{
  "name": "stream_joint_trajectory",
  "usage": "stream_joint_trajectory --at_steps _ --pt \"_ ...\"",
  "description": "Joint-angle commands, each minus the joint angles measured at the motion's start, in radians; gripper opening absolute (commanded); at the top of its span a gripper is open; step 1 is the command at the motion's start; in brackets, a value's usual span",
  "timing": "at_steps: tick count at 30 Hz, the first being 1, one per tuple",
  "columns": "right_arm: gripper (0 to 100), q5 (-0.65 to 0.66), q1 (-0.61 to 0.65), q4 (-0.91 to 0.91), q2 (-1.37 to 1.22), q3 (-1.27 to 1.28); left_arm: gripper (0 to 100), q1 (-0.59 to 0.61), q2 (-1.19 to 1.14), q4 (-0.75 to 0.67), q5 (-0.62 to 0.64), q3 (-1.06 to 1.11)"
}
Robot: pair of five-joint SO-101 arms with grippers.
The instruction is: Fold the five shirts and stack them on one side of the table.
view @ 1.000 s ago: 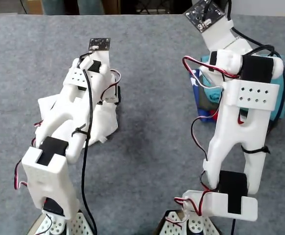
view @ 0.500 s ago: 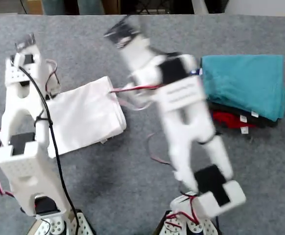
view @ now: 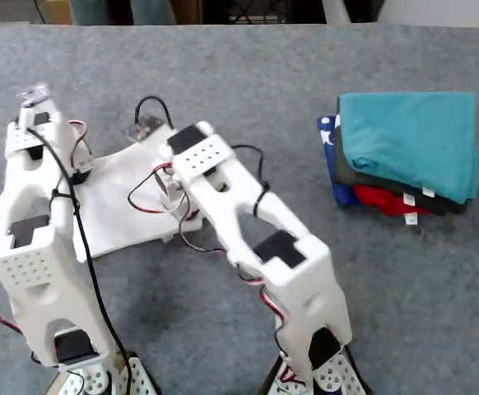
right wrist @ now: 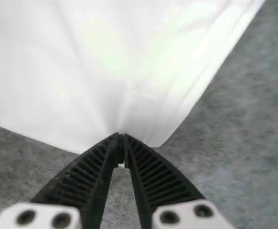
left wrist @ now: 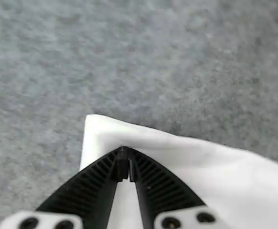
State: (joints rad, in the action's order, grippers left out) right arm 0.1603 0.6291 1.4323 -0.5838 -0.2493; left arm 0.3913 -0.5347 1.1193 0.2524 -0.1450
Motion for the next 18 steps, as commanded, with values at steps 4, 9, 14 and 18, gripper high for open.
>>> stream_joint_trajectory --at_steps 4,9,14,18 --pt "1.5 -0.008 -0.044 0.058 -0.013 -0.061 4 0.064 0.000 -0.074 0.002 -0.013" --pt "1.5 -0.008 -0.078 0.193 0.074 -0.202 4 0.064 0.009 -0.071 0.003 -0.015" --pt "1.5 -0.006 -0.124 0.230 0.165 -0.404 4 0.059 0.011 -0.051 0.002 -0.027" --pt "1.5 0.038 -0.066 0.097 0.134 -0.529 4 0.038 0.011 -0.017 0.002 -0.033"
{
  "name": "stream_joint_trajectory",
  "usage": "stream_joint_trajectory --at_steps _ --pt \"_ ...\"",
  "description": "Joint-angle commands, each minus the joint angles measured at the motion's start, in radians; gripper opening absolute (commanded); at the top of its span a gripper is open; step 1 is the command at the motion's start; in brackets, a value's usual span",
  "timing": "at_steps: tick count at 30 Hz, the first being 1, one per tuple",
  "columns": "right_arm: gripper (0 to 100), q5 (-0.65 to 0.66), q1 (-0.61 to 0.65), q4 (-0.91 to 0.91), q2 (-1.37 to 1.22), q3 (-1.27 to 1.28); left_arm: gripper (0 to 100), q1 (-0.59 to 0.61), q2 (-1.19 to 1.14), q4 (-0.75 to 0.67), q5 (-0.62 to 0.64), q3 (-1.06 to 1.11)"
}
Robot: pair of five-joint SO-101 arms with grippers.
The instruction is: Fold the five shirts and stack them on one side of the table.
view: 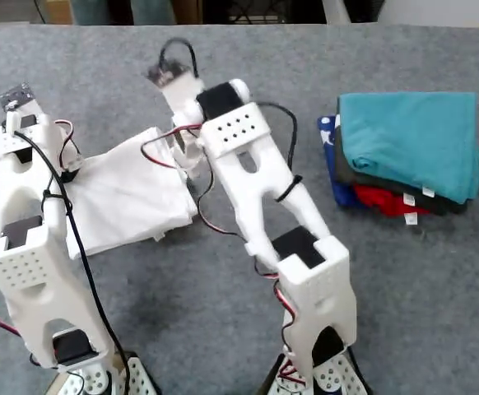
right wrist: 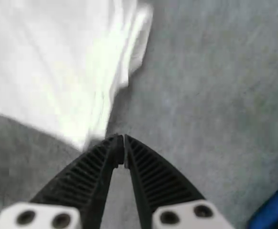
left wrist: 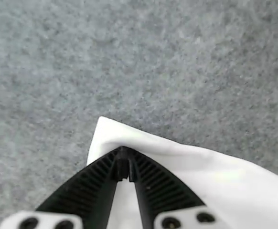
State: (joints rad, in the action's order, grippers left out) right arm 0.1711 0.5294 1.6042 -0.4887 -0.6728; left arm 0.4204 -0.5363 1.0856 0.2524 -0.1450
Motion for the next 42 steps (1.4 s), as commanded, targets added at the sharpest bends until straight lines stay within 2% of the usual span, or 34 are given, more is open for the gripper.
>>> stream_joint_trajectory --at_steps 1,7,11,18,20,23,28,33,37,39,42 --pt "1.5 0.038 0.049 -0.115 0.016 -0.111 4 0.008 0.012 0.021 0.002 -0.033" --pt "1.5 0.075 0.057 -0.328 -0.214 -0.119 4 0.008 0.012 0.020 0.002 -0.030" --pt "1.5 0.160 0.072 -0.393 -0.367 -0.136 4 0.004 0.011 0.020 0.002 -0.030" --pt "1.5 0.176 -0.063 -0.390 -0.510 -0.251 4 0.007 0.009 0.017 0.002 -0.030" --pt "1.5 0.172 -0.086 -0.341 -0.516 -0.292 4 0.004 0.012 0.020 -0.003 -0.030" --pt "1.5 0.176 -0.052 -0.178 -0.496 -0.407 4 -0.001 0.020 0.068 -0.089 -0.053" --pt "1.5 0.178 0.009 0.074 -0.481 -0.664 5 0.001 0.109 0.144 -0.077 -0.110" --pt "1.5 0.150 0.020 0.167 -0.455 -0.835 19 0.005 0.239 0.203 -0.018 -0.068" --pt "1.5 0.011 0.089 0.166 -0.294 -0.746 15 0.053 0.347 0.193 0.000 0.005" --pt "1.5 -0.025 0.117 0.166 -0.205 -0.607 11 0.093 0.374 0.140 -0.008 0.059" --pt "1.6 -0.074 0.150 0.164 -0.076 -0.349 12 0.170 0.371 0.012 -0.008 0.156"
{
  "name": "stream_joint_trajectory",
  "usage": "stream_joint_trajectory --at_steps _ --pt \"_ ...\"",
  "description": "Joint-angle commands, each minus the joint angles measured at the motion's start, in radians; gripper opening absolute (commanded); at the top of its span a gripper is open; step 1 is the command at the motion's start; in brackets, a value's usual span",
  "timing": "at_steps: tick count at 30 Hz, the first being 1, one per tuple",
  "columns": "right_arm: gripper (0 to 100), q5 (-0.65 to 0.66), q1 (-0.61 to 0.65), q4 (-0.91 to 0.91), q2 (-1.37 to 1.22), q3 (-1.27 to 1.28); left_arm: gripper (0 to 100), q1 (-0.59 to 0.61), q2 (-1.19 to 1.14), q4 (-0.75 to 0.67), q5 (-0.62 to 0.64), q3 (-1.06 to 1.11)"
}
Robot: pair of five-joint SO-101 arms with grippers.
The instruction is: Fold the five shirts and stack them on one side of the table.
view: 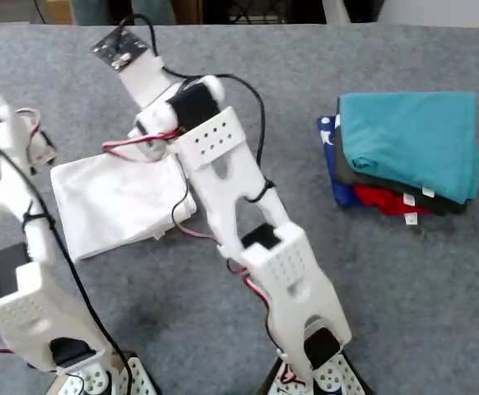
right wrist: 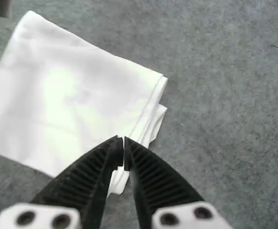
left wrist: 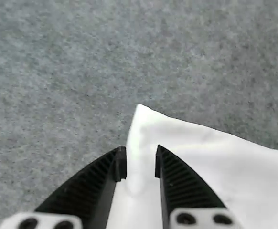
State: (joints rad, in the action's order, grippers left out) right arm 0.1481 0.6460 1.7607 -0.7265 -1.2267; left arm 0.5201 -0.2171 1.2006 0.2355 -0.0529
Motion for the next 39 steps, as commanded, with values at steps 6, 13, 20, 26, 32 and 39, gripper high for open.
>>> stream_joint_trajectory --at_steps 6,13,20,26,32,39 --pt "25.7 -0.336 0.068 0.003 0.318 0.565 12 0.186 -0.046 -0.364 0.017 0.176" --pt "48.2 -0.749 0.087 -0.101 0.260 0.582 12 0.189 -0.120 -0.359 0.015 0.113" --pt "53.3 -0.997 0.150 -0.141 0.081 0.579 12 0.191 -0.133 -0.359 0.014 0.094" --pt "53.1 -1.076 0.166 -0.180 -0.097 0.506 12 0.191 -0.133 -0.359 0.012 0.093" --pt "51.3 -1.079 0.120 -0.183 -0.274 0.387 12 0.193 -0.133 -0.359 0.012 0.093" --pt "19.8 -1.013 0.089 -0.051 -0.360 0.232 12 0.193 -0.133 -0.359 0.012 0.093"
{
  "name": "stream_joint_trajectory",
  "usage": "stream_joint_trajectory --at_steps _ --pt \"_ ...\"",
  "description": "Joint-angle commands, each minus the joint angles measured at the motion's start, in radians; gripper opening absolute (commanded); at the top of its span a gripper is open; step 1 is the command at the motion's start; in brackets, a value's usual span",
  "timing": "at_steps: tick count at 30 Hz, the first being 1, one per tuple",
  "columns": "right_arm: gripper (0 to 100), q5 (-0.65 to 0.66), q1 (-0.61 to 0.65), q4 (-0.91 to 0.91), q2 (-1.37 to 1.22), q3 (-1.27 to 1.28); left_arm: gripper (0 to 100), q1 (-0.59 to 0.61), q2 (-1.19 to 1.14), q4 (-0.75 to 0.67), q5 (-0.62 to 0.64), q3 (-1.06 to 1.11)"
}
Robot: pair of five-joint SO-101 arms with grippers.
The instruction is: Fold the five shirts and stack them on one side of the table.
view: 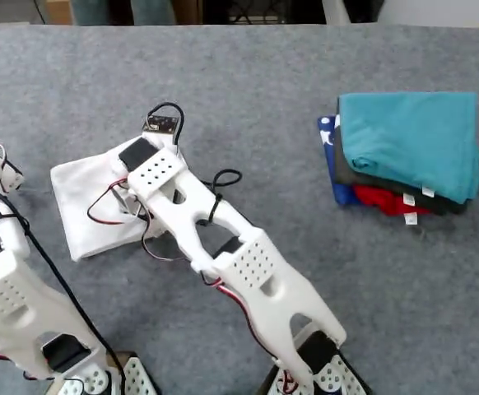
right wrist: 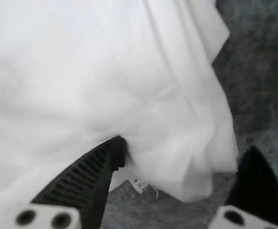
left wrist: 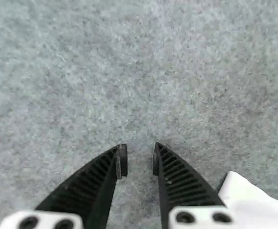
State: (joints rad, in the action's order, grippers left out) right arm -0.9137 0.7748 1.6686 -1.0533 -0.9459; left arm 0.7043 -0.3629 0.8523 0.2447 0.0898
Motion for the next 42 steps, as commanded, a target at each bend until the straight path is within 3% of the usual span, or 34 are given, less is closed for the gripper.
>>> stream_joint_trajectory --at_steps 1,6,20,29,42 --pt "15.5 0.083 -0.040 0.055 -0.041 -0.067 12 0.008 0.012 -0.011 0.003 -0.050" --pt "2.0 0.181 -0.040 0.078 -0.074 -0.120 12 0.008 0.012 -0.011 0.003 -0.050" --pt "1.4 0.327 -0.069 0.094 0.077 -0.125 12 0.008 0.012 -0.011 0.003 -0.050" --pt "1.4 0.502 -0.350 0.094 0.259 -0.124 12 0.008 0.012 -0.011 0.003 -0.050" --pt "1.4 0.865 -0.695 0.089 0.387 -0.127 12 0.002 0.012 -0.011 0.003 -0.047"
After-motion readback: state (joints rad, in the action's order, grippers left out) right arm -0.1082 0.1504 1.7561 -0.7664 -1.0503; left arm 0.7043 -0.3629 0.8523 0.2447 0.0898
